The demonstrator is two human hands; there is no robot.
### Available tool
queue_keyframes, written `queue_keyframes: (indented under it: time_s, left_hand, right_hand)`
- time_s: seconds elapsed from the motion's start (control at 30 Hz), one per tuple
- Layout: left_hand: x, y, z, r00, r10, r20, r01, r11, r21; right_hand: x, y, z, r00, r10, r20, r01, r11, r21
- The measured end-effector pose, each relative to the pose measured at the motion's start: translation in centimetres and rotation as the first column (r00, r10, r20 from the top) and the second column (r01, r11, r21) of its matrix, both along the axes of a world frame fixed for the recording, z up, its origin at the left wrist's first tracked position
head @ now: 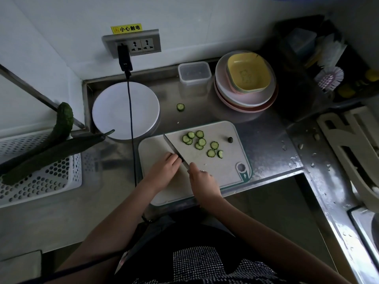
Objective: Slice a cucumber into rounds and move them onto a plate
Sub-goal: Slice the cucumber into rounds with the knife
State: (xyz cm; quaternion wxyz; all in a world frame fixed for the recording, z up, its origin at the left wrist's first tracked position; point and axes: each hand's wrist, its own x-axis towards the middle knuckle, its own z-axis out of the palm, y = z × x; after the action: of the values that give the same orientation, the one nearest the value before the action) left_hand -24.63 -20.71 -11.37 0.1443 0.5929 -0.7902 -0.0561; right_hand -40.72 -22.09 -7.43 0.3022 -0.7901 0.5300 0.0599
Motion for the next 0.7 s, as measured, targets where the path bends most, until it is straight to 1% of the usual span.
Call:
queue_keyframes:
  time_s: [0.13, 0.37, 0.47, 0.5, 0.6, 0.7]
  left_hand:
    - [0.0, 0.1, -0.2, 1.000, -0.003, -0.001, 0.003, 1.000, -0.006]
    - [0.2, 0.2, -0.6, 1.000, 0.006, 0.002, -0.006, 1.000, 0.024]
    - [0.5, 0.8, -0.6, 1.000, 0.001, -0.011, -0.001, 1.000, 0.020]
    - [0.5, 1.0, -0.5, 1.000, 0.001, -0.004, -0.001, 1.000, 0.012]
    - [0.7, 1.1, -0.6, 1.000, -0.002, 0.000, 0.002, 1.000, 0.009]
    - [0.6, 1.1, -0.5, 1.000, 0.012, 0.005, -0.012, 1.000, 0.020]
  right_hand:
    - [-0.3, 0.0, -0.6, 0.998, 0.017, -0.053, -0.016, 1.000, 0.027]
    - [-0.4, -0.1, -0.3, 0.997, 0.021, -0.068, -0.018, 0.999, 0.040]
    - [-0.8, -0.4, -0.3, 0.991, 0.062, -0.117, -0.063, 0.998, -0.001]
    - [-0.9, -0.5, -0.3, 0.992, 0.047, -0.117, -0.050, 0.999, -0.018]
    - [-1.3, -0.9, 0.3, 0.997, -0.064, -0.050, 0.062, 0.997, -0.040]
    - [-1.2, -0.4, 0.6, 0.998, -0.055, 0.009, 0.055, 0.996, -0.066]
